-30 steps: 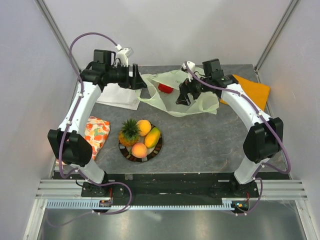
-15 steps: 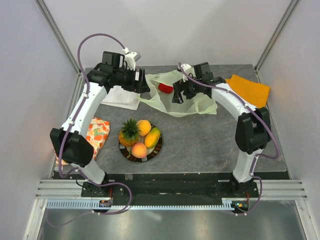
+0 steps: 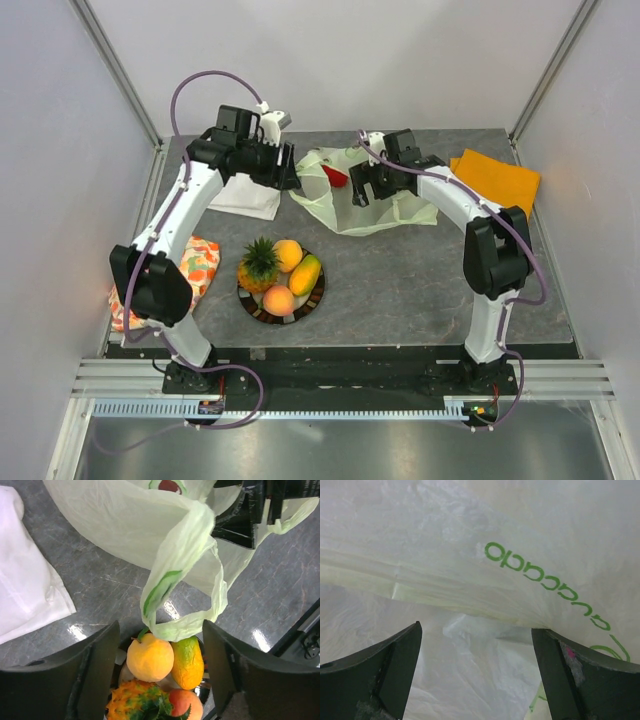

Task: Take the fake fruits out of the plastic bag
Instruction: Adjust the plastic bag at the center of the board.

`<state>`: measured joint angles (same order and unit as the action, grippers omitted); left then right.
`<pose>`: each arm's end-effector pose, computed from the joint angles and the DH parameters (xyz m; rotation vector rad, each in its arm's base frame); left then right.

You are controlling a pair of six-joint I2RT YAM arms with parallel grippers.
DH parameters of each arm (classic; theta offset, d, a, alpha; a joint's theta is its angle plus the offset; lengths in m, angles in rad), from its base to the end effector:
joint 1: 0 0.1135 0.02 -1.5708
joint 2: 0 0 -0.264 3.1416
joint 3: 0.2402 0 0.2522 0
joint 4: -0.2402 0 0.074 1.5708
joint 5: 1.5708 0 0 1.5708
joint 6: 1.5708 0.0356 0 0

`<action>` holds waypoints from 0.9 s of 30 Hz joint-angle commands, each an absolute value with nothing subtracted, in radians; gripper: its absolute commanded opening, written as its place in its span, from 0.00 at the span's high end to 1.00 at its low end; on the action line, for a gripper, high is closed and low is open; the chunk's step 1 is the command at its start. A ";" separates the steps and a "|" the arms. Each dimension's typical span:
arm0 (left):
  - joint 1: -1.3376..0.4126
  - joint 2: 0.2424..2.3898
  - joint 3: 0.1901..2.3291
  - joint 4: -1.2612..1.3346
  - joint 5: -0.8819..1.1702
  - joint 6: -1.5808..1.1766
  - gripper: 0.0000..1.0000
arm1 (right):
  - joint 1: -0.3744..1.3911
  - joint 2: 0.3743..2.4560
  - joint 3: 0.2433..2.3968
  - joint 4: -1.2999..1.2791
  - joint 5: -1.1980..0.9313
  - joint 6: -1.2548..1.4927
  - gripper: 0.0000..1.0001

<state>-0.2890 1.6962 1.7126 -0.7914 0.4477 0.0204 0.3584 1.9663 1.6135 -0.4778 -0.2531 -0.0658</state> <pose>0.3529 -0.1210 0.3652 0.5798 2.2695 -0.6573 0.4140 0.1646 0.2487 -0.6235 2.3307 0.4396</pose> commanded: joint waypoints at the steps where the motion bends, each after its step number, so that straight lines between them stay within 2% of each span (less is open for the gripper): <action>1: -0.333 1.769 1.762 -0.807 0.551 0.100 0.54 | 0.337 1.870 1.533 -0.505 -0.220 -0.008 0.02; 3: -0.357 1.776 1.801 -0.836 0.586 0.124 0.79 | 0.331 1.832 1.493 -0.503 -0.190 -0.003 0.02; 4: -0.374 1.772 1.808 -0.838 0.592 0.135 0.98 | 0.331 1.777 1.453 -0.502 -0.181 -0.008 0.02; 9: -0.379 1.668 1.744 -0.842 0.682 0.112 0.98 | 0.330 1.548 1.309 -0.530 -0.138 -0.063 0.02; 14: -0.394 1.527 1.663 -0.824 0.723 0.118 0.98 | 0.331 1.379 1.197 -0.569 -0.291 -0.124 0.02; 19: -0.397 1.546 1.641 -0.854 0.687 0.147 0.99 | 0.345 1.438 1.199 -0.517 -0.530 -0.109 0.02; 23: -0.397 1.571 1.618 -0.842 0.670 0.126 0.99 | 0.428 1.541 1.290 -0.515 -0.557 -0.155 0.08; 27: -0.397 1.594 1.655 -0.851 0.663 0.121 0.98 | 0.488 1.623 1.399 -0.514 -0.517 -0.199 0.10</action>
